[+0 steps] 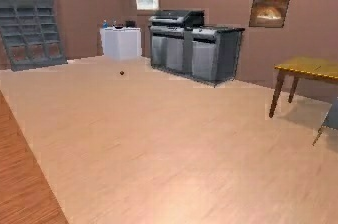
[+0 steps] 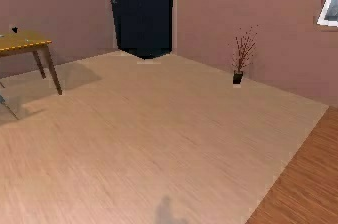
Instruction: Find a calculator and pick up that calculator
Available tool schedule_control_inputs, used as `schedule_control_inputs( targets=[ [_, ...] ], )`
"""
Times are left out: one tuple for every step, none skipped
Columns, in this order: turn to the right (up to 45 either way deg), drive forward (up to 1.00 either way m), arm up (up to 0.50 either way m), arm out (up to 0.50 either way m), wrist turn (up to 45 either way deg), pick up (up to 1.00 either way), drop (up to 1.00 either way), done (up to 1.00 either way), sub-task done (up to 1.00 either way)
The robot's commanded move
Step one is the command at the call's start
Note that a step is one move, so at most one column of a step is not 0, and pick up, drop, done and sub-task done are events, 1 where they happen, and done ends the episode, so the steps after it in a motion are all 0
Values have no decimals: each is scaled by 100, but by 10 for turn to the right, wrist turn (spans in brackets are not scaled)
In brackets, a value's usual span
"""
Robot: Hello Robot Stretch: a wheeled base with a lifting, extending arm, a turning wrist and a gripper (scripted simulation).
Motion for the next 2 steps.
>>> schedule_control_inputs(
  targets=[
    [-30,0,0,0,0,0,0,0,0],
    [0,50,0,0,0,0,0,0,0]
  ],
)
